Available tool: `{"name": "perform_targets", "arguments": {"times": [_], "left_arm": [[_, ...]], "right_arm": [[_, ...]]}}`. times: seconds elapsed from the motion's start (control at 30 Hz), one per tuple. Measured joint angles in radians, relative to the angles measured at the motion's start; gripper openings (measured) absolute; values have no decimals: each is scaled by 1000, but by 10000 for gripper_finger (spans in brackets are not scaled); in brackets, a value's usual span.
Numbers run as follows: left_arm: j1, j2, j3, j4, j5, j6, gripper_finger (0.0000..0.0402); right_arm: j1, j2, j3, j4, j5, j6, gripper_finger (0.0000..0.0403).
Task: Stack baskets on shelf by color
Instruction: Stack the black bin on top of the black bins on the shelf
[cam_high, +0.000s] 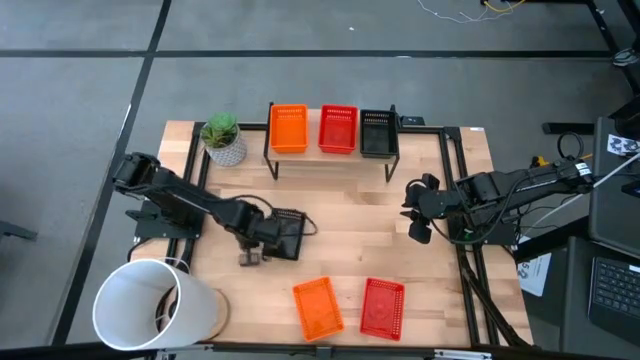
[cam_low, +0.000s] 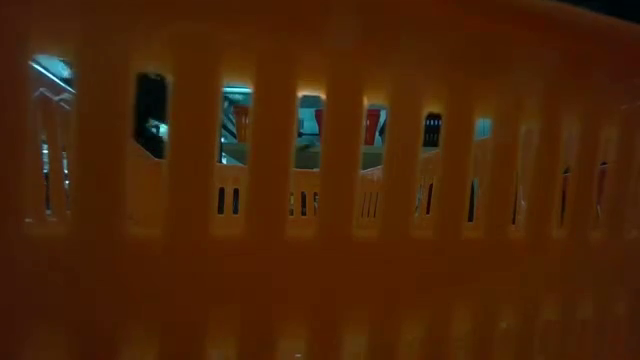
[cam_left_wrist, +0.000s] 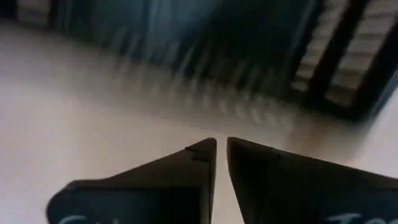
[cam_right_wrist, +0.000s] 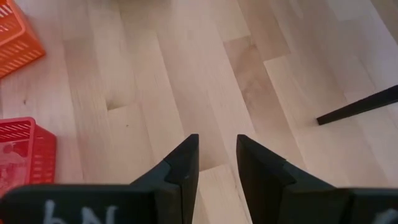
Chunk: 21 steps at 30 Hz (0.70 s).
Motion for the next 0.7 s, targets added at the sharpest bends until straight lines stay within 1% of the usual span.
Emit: {"name": "perform_targets", "arguments": {"times": [0.03,0.1,0.13,0.17,0.2,0.23,0.3,0.37,0.43,0.5,0.6,0.7], "left_arm": [[3,14,-27,187,-13,21,27],[9,19,-37,515,-103,108,19],[10,22,-21,660,-147,175,14],[10,23,0,750,-170,243,8],[10,22,22,775,-175,296,4],[9,22,49,764,-175,326,2],[1,26,92,669,-174,338,3],[-12,26,128,570,-175,325,4],[-24,25,139,513,-183,298,3],[-34,25,126,486,-189,259,1],[-45,25,112,482,-225,200,3],[-50,25,111,455,-237,194,5]], "right_arm": [[0,0,0,0,0,0,107],[0,0,0,2,0,-1,107],[0,0,0,6,0,-1,107],[0,0,0,11,0,-1,107],[0,0,0,14,0,-1,107],[0,-1,0,19,-2,0,107],[0,0,0,22,-16,2,107],[0,0,0,29,-32,1,107],[0,0,0,29,-33,0,107],[0,0,0,28,-33,-1,107],[0,0,0,18,-33,10,107],[0,8,0,-21,-27,82,107]]}}
